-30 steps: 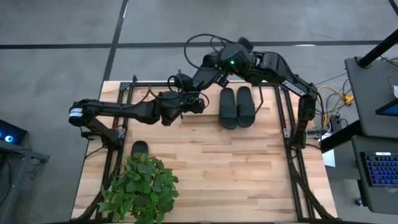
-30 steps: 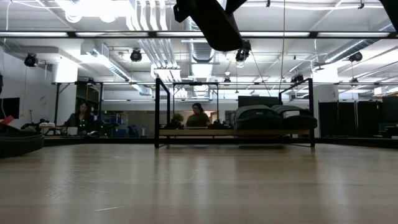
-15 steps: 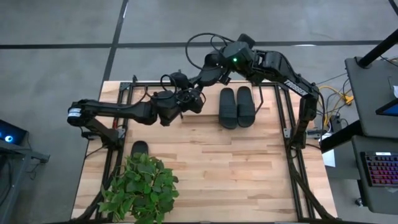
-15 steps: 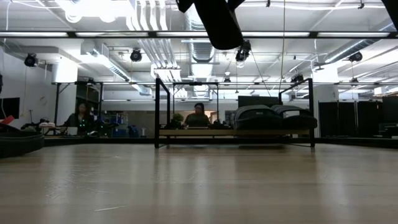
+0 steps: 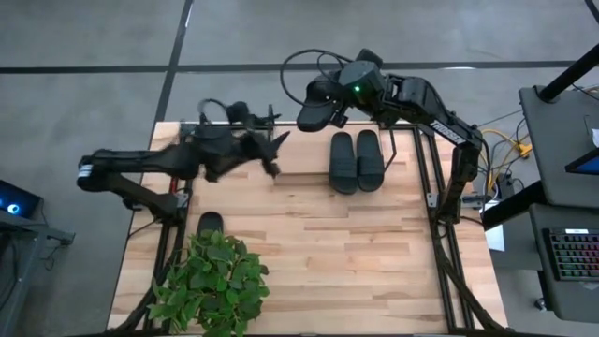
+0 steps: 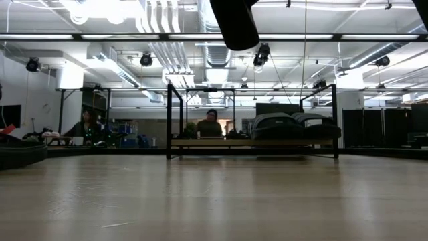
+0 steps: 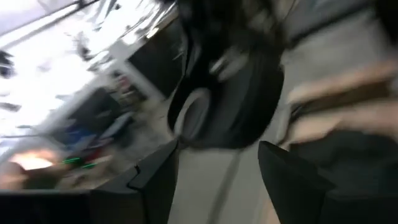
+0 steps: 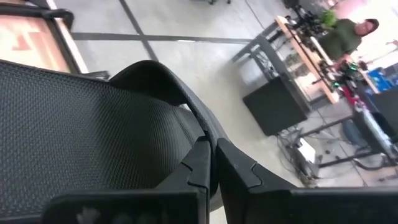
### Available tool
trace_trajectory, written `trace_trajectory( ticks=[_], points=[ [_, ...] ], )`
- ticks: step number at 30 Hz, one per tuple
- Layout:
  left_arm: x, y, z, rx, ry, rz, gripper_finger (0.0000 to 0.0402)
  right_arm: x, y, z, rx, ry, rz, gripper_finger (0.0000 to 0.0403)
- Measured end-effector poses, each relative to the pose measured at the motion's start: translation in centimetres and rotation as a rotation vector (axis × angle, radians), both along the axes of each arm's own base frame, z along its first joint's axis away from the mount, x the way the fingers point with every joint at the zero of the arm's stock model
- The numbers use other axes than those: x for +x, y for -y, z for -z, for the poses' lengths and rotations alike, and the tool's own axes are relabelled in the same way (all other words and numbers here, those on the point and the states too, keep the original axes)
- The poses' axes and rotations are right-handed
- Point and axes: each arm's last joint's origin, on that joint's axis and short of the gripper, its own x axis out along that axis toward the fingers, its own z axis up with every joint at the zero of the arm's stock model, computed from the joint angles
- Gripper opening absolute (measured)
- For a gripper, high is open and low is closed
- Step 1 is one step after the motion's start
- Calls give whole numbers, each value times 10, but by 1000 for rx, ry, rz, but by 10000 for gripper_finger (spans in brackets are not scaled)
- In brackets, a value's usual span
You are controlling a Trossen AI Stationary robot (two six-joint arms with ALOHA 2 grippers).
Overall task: Pick and place slides into the shelf
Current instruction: Put the black slipper on the shelf
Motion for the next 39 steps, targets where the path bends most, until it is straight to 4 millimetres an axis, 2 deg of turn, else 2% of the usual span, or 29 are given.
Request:
trace_trajectory(
  ticks=[5,11,16,22,26,34,39],
  points=[
    [-42,4,-22,-177,185,182,205,5,-1,2,44,29,-81,8],
    [-87,6,-34,-303,269,239,205,19,-3,10,-3,20,-163,8],
    [-111,6,-35,-370,289,242,205,30,-6,18,-3,42,-235,8],
    [-127,6,-32,-421,267,239,205,40,-6,42,1,10,-264,8],
    [-134,6,-30,-441,256,232,205,29,-19,51,38,27,-331,8],
    [-142,6,-30,-443,252,229,206,-12,-58,67,38,291,-572,8],
    [-141,6,-30,-443,251,229,206,-35,-62,97,-20,371,-590,8]
  ],
)
